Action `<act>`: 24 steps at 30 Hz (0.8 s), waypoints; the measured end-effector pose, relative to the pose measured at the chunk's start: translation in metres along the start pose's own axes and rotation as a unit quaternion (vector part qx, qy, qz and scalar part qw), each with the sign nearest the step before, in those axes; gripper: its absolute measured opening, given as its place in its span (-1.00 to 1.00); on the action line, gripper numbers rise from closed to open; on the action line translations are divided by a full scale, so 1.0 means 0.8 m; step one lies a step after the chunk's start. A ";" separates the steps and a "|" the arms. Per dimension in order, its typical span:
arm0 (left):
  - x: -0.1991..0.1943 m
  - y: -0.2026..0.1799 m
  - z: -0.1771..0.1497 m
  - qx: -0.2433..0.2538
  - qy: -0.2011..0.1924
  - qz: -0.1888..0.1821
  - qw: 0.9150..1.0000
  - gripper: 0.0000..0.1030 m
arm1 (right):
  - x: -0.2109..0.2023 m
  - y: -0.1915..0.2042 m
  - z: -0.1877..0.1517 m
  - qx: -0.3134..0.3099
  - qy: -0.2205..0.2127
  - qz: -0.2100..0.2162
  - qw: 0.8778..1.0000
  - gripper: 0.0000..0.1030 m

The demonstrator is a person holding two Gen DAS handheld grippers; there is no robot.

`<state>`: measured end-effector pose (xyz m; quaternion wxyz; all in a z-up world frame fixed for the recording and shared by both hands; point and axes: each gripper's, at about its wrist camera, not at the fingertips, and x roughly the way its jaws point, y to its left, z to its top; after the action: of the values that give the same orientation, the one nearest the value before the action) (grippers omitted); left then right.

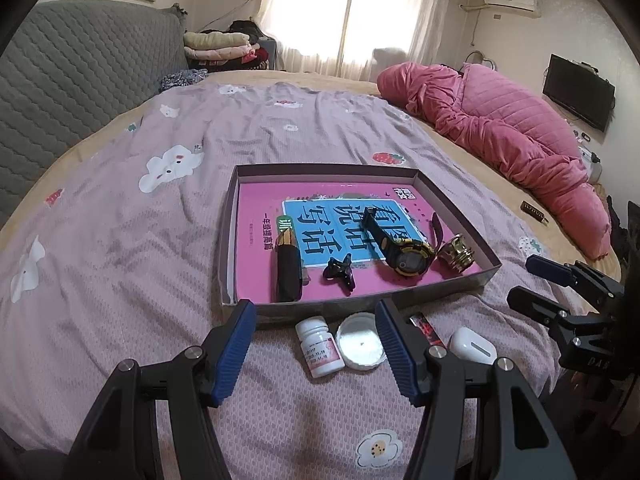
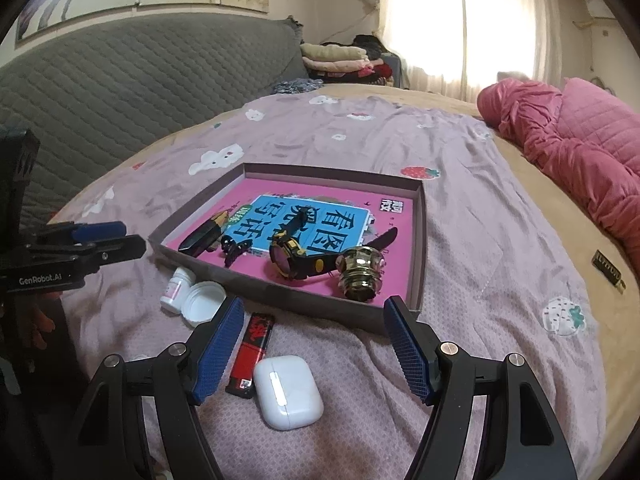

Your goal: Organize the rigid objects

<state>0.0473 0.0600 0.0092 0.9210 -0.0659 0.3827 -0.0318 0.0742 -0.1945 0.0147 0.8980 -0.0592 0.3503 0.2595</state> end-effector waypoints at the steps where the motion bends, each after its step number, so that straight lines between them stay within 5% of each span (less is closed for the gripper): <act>1: 0.000 0.000 0.000 0.000 0.001 0.000 1.000 0.20 | 0.000 -0.001 0.000 0.002 0.001 0.000 1.000 0.43; 24: 0.011 -0.012 -0.025 0.002 0.045 0.006 0.999 0.20 | 0.001 -0.001 -0.013 -0.003 0.030 0.002 1.000 0.43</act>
<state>0.0395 0.0474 -0.0092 0.9032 -0.0601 0.4239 -0.0296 0.0689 -0.1975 0.0066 0.8866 -0.0692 0.3762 0.2603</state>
